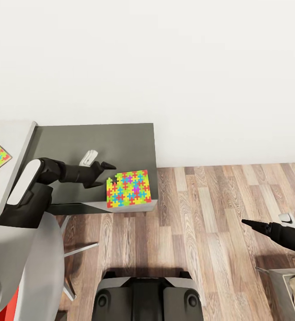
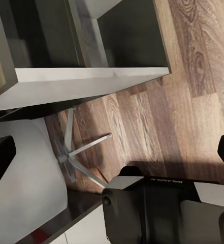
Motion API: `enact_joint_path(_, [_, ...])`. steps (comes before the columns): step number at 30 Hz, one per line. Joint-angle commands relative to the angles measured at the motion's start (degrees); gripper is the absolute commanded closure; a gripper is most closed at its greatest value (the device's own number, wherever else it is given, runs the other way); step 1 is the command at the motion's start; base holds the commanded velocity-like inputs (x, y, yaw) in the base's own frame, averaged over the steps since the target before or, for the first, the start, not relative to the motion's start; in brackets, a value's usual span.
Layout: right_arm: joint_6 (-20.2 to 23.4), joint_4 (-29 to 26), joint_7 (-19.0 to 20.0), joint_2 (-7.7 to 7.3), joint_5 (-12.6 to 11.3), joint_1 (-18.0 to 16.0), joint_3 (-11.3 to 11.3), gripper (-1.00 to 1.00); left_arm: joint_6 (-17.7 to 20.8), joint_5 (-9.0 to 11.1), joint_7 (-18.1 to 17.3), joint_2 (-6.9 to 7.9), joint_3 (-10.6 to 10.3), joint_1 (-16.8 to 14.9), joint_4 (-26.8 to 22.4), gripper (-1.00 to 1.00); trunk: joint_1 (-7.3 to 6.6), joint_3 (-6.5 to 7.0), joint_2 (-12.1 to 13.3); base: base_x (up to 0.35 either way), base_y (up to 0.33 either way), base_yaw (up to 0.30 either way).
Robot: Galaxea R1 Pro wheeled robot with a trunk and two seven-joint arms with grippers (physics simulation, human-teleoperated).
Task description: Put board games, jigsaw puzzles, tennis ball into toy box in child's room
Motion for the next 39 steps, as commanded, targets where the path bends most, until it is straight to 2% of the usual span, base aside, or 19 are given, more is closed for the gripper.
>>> enact_joint_path(1, [0.2, 0.0, 0.5, -0.02, 0.5, 0.0, -0.1, -1.0, -0.1, 0.5, 0.7, 0.04, -0.1, 0.0, 0.0, -1.0, 0.03, -0.07, -0.1, 0.0, 0.0, 0.0])
enact_joint_path(8, [0.2, 0.0, 0.5, -0.03, 0.5, 0.0, -0.1, -1.0, -0.2, -0.6, 0.8, -0.06, -0.3, -0.1, 0.3, -1.0, 0.03, -0.07, -0.1, 0.0, 0.0, 0.0])
enact_joint_path(10, [0.2, 0.0, 0.5, -0.05, 0.5, 0.0, -0.1, -1.0, -0.2, -1.7, 0.7, -0.18, -0.4, -0.1, 0.5, -1.0, 0.03, -0.07, -0.1, 0.0, 0.0, 0.0])
enact_joint_path(18, [0.2, 0.0, 0.5, -0.06, 0.5, 0.0, -0.1, -1.0, -0.3, -4.0, 0.4, -0.53, -0.4, 0.0, 0.9, -1.0, 0.03, -0.07, -0.1, 0.0, 0.0, 0.0])
enact_joint_path(39, [0.2, 0.0, 0.5, -0.09, 0.5, 0.0, -0.1, -1.0, -0.3, -5.1, 0.3, -0.78, -0.5, -0.1, 1.2, -1.0, 0.03, -0.07, -0.1, 0.0, 0.0, 0.0])
